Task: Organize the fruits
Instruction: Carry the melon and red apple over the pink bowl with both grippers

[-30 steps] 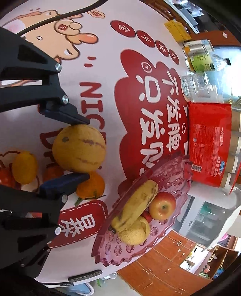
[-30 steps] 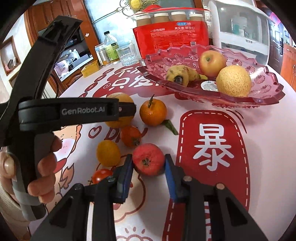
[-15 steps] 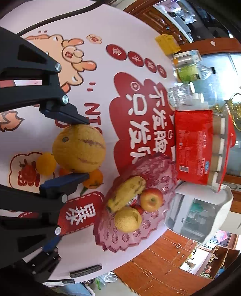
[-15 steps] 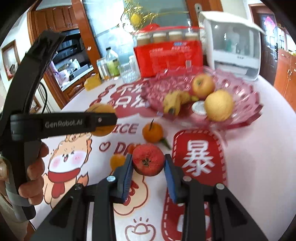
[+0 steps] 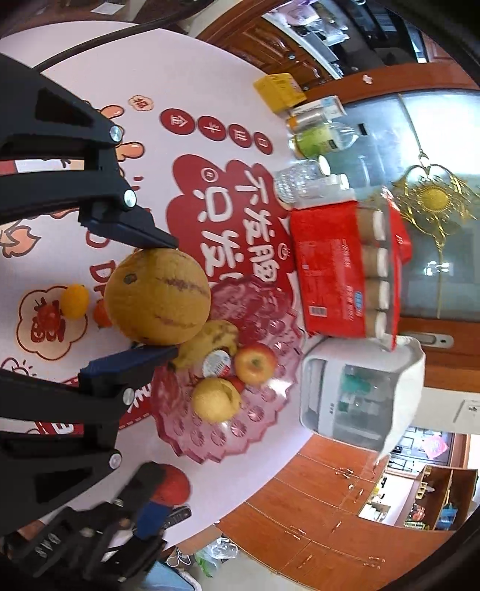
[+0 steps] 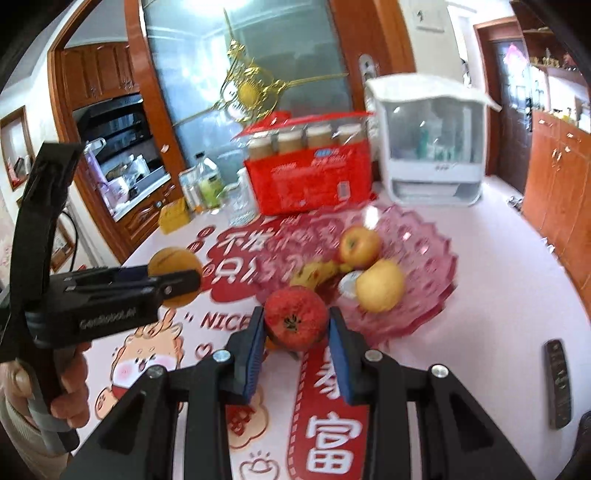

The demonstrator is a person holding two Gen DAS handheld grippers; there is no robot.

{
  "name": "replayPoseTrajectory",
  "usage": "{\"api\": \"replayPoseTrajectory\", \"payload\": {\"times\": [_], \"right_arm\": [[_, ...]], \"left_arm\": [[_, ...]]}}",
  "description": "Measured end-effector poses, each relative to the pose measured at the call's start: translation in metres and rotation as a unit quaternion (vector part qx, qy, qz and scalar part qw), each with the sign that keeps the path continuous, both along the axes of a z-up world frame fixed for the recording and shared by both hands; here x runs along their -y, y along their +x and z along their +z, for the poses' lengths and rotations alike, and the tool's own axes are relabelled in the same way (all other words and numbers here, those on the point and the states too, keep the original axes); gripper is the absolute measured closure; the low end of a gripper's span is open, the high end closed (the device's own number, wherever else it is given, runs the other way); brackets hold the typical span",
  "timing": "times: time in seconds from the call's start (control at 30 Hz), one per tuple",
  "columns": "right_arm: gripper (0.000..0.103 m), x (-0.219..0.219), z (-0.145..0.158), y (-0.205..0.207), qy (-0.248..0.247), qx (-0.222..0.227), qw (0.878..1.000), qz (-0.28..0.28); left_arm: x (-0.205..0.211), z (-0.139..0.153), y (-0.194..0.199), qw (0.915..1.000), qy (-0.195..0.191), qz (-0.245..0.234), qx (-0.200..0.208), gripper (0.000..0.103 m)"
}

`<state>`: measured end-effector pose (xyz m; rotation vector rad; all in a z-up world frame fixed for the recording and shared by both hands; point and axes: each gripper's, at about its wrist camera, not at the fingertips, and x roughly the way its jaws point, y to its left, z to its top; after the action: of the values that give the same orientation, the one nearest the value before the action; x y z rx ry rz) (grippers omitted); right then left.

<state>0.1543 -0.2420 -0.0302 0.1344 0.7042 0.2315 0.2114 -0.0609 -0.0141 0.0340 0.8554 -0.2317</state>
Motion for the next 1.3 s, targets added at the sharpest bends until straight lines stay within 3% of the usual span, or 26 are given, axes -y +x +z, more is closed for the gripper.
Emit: {"api": "replayPoseTrajectory", "payload": {"times": [0.5,0.77,0.97,1.3], "right_arm": [[0.070,0.043,0.066,0.042,-0.024,0.041,0.997,-0.054],[0.070,0.052,0.080,0.081,-0.021,0.034,0.997,-0.070],[0.070,0.050,0.067,0.107,-0.023,0.012,0.997,-0.068],[0.070,0.039,0.009,0.135,-0.031,-0.055,0.997,-0.053]], "left_arm": [[0.023,0.039,0.035,0.9996,0.010,-0.001,0.027,0.054],[0.036,0.049,0.062,0.9991,0.021,0.002,0.038,0.053],[0.045,0.034,0.090,0.9994,0.012,0.012,0.030,0.054],[0.061,-0.019,0.123,0.9996,0.018,0.013,-0.017,0.054]]}}
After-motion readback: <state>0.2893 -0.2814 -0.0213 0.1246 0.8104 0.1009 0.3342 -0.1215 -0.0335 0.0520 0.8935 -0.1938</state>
